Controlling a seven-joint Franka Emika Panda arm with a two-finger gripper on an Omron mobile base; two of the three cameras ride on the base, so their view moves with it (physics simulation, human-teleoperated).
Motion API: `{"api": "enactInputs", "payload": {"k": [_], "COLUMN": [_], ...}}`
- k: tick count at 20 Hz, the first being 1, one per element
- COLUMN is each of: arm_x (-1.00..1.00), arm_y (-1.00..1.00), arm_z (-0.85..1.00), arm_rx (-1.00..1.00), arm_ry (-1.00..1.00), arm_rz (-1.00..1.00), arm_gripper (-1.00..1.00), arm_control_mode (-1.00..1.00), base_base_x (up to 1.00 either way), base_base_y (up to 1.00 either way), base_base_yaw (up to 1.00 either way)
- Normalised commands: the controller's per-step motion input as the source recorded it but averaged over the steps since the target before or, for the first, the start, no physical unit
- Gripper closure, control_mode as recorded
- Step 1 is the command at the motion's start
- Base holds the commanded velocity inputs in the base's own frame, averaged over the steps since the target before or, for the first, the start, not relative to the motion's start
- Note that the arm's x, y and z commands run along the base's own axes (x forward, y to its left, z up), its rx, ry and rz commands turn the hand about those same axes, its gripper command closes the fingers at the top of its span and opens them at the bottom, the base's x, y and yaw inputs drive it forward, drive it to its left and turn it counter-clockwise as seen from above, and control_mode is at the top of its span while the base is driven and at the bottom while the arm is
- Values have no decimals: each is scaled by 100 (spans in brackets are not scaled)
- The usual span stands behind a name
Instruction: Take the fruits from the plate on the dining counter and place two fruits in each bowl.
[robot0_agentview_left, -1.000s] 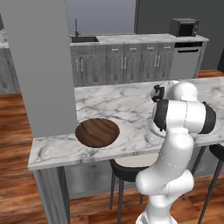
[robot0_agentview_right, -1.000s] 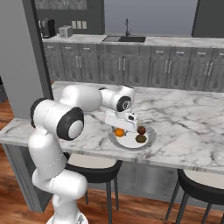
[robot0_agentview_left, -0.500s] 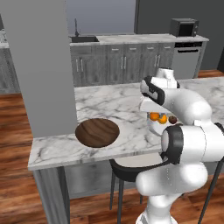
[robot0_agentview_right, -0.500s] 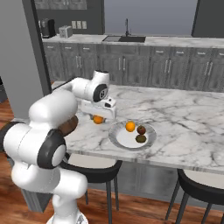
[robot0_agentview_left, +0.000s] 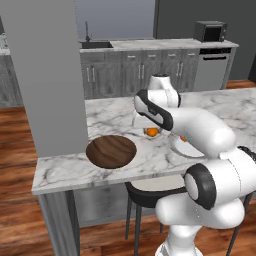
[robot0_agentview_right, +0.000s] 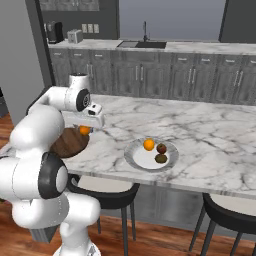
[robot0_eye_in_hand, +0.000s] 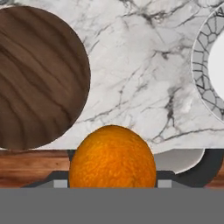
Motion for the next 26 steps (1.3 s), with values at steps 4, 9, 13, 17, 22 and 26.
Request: {"api": "enactInputs", "payload": {"k": [4,9,13,17,22,26], "arm_x": [0,10,15,45,43,12], "arm_y": [99,58,9,6,19,37], "arm_z": [0,-35,-58,-26,-12,0], "arm_rx": [-1,1,4,0,0,0], "arm_ry": [-5,-3,-7,2,8,4], "arm_rz": [3,0,0,0,0,0], "arm_gripper": [100,100,100,100,100,100], "arm_control_mode": [-100,-100,-100,-100,-100,-100], "base_base_x": [0,0,0,0,0,0], "base_base_y": [0,0,0,0,0,0], "base_base_yaw": [0,0,0,0,0,0]}}
